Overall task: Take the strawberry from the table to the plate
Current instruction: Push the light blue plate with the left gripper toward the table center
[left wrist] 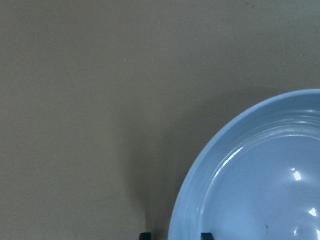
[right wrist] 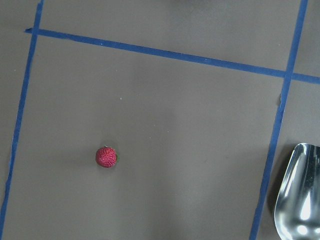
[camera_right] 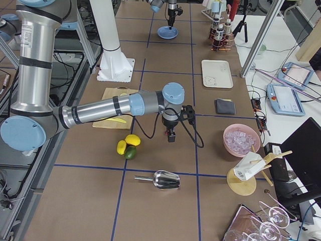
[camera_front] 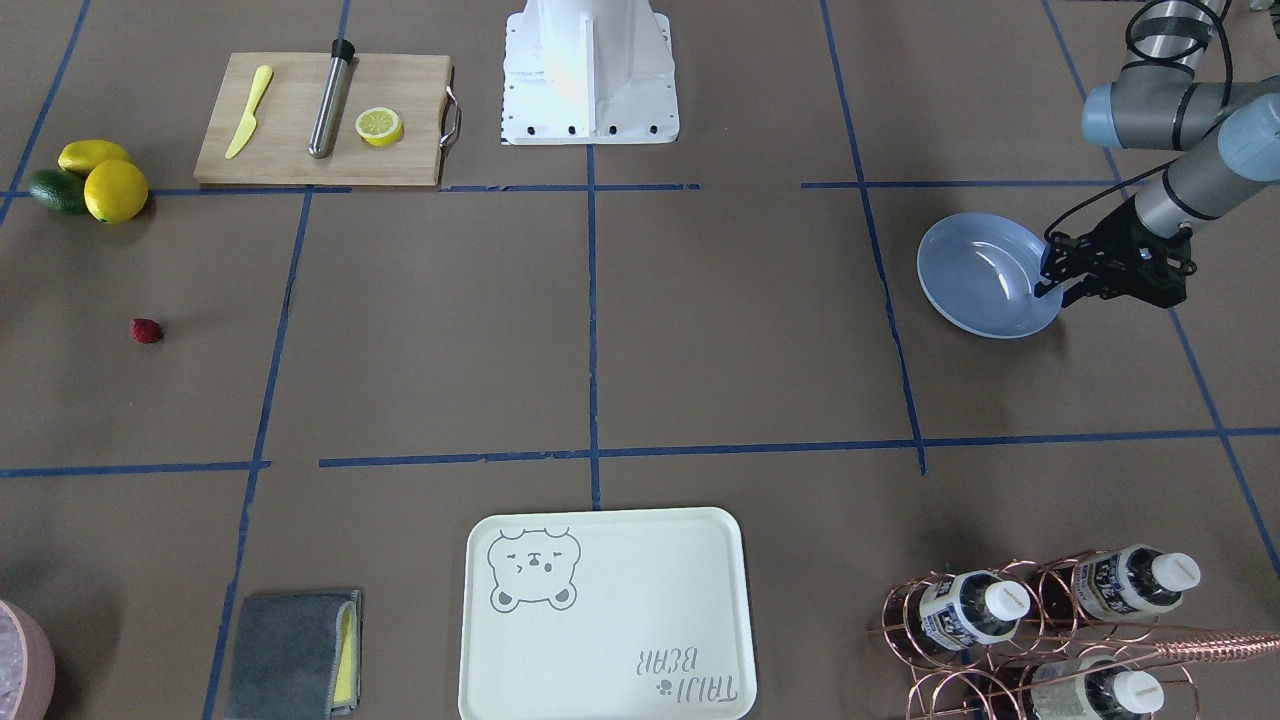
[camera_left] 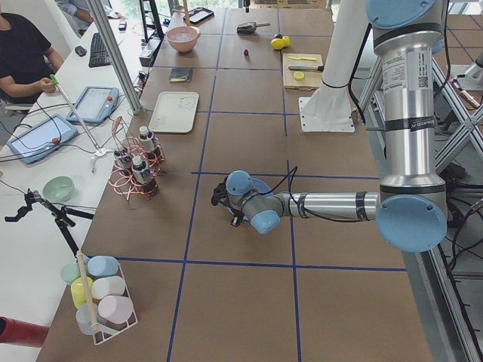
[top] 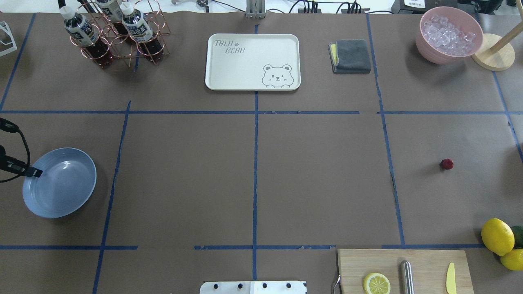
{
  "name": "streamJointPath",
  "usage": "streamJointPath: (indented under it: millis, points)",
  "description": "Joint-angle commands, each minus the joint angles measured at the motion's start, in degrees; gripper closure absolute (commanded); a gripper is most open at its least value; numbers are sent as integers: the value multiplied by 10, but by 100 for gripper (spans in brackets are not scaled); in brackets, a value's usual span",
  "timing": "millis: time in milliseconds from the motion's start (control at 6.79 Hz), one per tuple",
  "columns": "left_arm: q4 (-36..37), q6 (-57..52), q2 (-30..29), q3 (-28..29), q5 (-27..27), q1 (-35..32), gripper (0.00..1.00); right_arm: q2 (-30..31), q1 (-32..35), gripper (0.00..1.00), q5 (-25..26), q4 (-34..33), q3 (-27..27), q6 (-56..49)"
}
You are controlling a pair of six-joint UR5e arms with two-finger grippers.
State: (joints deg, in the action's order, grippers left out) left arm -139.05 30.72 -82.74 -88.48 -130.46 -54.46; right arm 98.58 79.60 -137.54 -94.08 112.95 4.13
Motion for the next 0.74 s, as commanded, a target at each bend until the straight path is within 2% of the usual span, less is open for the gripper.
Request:
streamJointPath:
  millis: [0,295,589]
  points:
    - [-8,91,-14,-33,-2,1,100,0,0,0,0,0,1,0]
    - [-7,207,-108,-37,-19,7,100,0,0,0,-1,0,4,1]
    - [-4,370,-228,-24,-18,95,100,-1,-1,0,0,-1,3,1]
